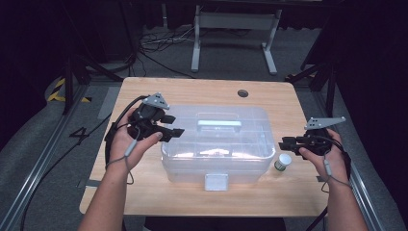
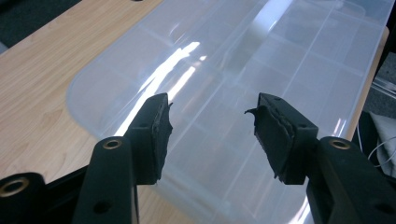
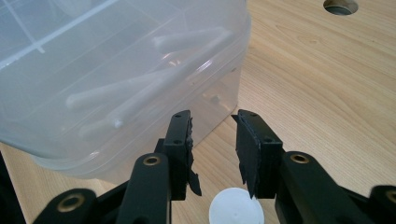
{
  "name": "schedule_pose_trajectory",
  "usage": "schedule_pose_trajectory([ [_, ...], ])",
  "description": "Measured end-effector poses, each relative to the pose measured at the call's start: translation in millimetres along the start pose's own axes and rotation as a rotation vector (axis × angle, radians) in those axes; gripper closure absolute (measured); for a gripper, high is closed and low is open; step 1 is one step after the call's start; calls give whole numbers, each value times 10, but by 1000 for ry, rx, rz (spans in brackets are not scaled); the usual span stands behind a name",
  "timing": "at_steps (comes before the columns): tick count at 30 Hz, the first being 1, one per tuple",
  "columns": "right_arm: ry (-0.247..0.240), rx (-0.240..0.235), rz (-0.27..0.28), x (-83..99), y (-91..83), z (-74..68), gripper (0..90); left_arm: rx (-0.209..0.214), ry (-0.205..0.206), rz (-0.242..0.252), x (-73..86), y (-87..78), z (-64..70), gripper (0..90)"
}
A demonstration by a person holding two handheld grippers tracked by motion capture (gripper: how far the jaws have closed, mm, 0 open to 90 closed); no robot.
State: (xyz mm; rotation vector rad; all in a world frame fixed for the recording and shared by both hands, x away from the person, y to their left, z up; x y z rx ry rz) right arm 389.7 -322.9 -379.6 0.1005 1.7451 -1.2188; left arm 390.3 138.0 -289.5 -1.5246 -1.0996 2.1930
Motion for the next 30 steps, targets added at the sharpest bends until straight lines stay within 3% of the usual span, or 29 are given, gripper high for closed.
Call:
schedule_pose_trajectory([
  [13,11,-6,5,48,-16,-12,648,67,52,-49,-278,376,31,436],
  [24,2,-8,8,63,-12,-18,630,118,39,-51,-359,575,-2,462],
  [30,-1,-18,4,57,20,-38,627,111,19,-65,-379,661,-20,454],
])
Point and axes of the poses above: each handheld gripper's, and its own axes: y roughly forward along the jaws, x roughly out of its underside, z roughly to its right, the point moved 1 cm from there along y, roughly forward along the jaws, and after that the axes turned 9 degrees about x, right-handed, at the moved point
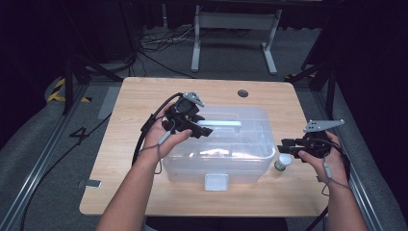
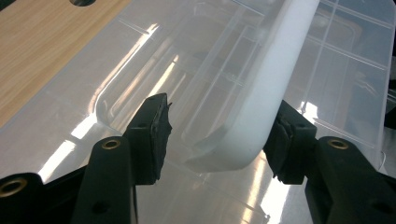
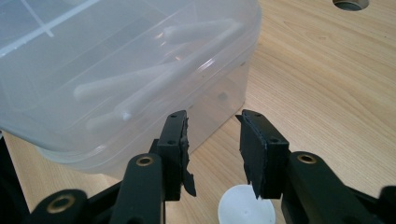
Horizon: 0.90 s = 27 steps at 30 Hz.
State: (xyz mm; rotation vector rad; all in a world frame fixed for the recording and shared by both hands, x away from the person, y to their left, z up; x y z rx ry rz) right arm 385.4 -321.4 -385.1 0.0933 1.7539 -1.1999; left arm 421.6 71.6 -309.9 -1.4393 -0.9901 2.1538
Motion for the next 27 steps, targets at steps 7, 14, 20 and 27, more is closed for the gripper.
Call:
schedule_pose_trajectory([
  [7,1,-3,-9,7,23,-11,627,11,-13,1,-34,72,9,457],
  [14,-6,-3,-9,23,22,-25,628,-18,48,-1,-61,70,45,639],
  [20,-1,-7,5,59,-10,-25,621,-34,91,11,-55,69,47,715],
  [27,6,-28,43,79,-49,-38,625,-49,91,-14,-93,55,46,724],
])
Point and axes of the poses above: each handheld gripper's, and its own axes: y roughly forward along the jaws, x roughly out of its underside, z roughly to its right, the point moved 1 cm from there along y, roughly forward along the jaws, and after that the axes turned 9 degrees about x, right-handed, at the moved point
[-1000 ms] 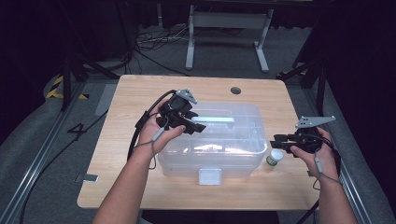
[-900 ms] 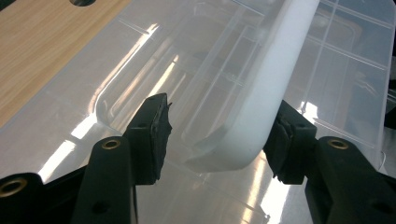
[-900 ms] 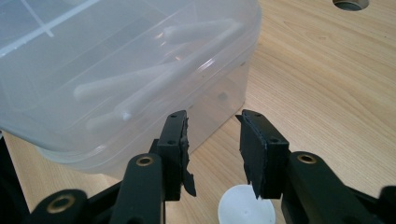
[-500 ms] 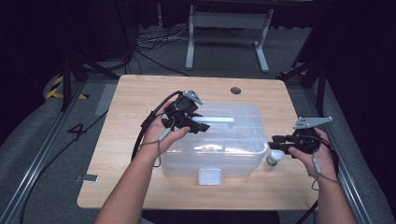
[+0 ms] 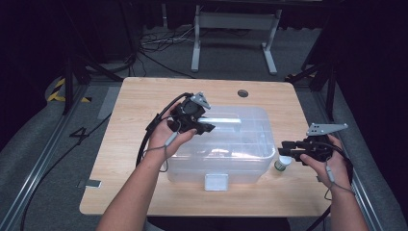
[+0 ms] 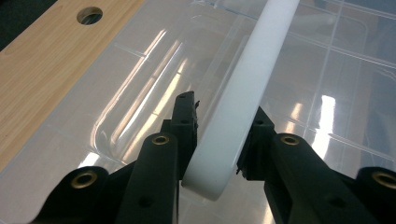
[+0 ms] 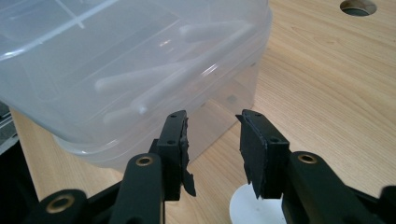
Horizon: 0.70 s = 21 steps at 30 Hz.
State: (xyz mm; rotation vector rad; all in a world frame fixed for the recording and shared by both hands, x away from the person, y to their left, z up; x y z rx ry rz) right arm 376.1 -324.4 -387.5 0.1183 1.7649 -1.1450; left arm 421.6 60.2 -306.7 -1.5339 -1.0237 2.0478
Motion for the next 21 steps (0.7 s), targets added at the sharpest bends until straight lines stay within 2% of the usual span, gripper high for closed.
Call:
schedule_pose_trajectory([
  [7,8,11,-12,14,-45,-16,628,-4,-10,2,-78,-59,-60,731],
  [10,-5,23,-15,18,-72,-22,634,0,-16,-5,-123,-82,-94,732],
  [14,-4,43,-5,24,-114,-30,674,7,-21,-8,-157,-101,-130,733],
  [17,7,32,-24,31,-123,-40,670,11,-22,-8,-174,-114,-153,732],
  [20,-18,32,-22,35,-132,-67,742,19,-33,-3,-203,-134,-194,731],
  [21,-40,27,-23,34,-137,-79,780,20,-36,-2,-212,-139,-206,731],
])
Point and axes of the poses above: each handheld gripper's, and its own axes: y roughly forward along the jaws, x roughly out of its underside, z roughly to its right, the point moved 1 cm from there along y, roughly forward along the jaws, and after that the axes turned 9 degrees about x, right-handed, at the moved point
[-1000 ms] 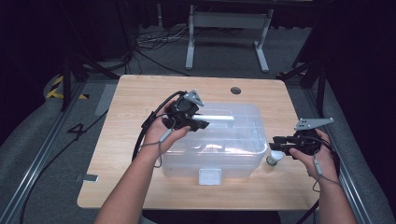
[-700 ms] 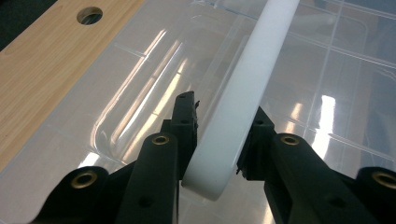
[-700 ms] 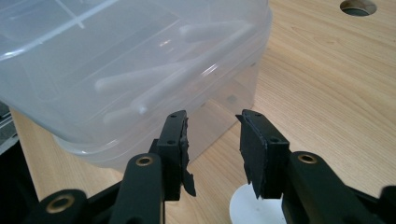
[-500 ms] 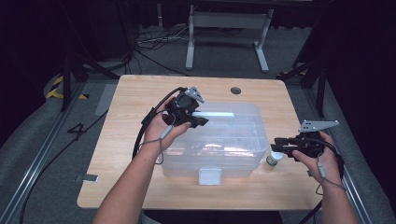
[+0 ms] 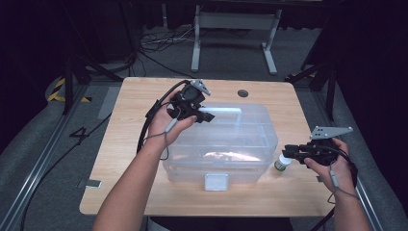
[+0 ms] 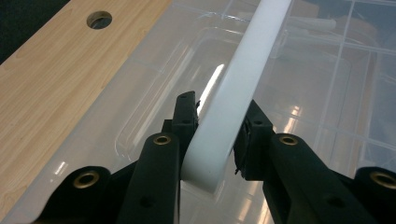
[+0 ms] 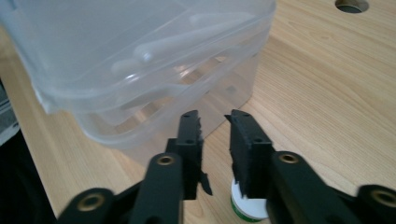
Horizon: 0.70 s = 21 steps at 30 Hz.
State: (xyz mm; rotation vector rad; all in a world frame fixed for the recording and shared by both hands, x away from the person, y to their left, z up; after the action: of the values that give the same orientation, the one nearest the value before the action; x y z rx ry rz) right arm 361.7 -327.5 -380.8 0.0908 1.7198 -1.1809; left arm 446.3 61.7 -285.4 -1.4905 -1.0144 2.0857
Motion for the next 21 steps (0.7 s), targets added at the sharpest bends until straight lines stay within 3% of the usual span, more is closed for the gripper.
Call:
schedule_pose_trajectory([
  [3,-33,-45,-11,-1,-14,-26,900,18,-13,-7,-29,-14,-43,731],
  [9,-135,-114,25,-55,-52,-212,900,37,-38,-34,-97,-29,-97,729],
  [16,-164,-165,29,-121,-43,-388,900,46,-44,-47,-123,-37,-117,730],
  [21,-172,-160,26,-136,-27,-422,900,44,-45,-48,-128,-39,-123,729],
])
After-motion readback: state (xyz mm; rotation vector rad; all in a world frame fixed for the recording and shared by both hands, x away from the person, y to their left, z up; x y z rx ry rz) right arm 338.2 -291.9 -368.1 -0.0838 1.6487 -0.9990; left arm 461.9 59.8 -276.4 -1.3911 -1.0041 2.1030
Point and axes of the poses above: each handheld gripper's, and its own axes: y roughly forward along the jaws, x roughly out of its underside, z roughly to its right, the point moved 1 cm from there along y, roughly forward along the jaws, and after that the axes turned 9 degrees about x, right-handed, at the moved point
